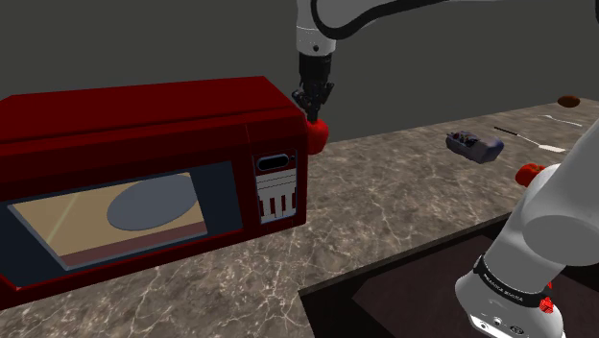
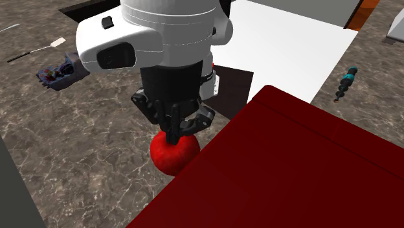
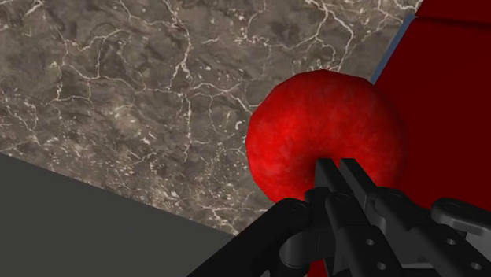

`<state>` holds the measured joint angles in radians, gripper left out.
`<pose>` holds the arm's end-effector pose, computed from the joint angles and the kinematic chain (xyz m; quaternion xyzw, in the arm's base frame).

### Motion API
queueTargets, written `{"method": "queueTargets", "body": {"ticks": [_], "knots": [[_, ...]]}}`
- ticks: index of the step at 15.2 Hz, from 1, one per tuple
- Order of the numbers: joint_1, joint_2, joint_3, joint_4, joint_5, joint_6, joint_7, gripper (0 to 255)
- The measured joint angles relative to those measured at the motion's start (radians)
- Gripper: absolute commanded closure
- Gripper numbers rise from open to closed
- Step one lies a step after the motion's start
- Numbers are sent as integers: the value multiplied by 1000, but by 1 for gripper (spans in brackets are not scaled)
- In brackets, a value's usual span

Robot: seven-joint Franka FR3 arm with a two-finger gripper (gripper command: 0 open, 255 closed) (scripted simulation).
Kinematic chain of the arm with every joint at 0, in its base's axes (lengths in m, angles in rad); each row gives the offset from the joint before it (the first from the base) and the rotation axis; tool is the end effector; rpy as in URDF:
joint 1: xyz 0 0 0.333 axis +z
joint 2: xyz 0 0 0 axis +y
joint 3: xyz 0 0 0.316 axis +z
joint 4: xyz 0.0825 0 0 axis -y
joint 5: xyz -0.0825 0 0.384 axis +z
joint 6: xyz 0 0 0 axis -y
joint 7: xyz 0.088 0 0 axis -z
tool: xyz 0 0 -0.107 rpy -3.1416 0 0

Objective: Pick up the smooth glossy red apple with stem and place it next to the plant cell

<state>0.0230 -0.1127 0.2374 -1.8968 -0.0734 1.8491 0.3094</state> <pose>0.5169 0.1370 0.5532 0.9982 -0.0158 0.0432 0.0382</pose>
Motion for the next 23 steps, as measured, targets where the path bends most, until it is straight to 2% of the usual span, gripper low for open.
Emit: {"method": "queueTargets", "body": {"ticks": [2, 5, 14, 23], "knots": [[0, -4, 0, 21, 1, -24, -2, 255], [-18, -57, -29, -30, 12, -22, -51, 255], [-90, -244, -167, -215, 18, -8, -263, 255], [-164, -355, -317, -315, -24, -5, -468, 255]]}}
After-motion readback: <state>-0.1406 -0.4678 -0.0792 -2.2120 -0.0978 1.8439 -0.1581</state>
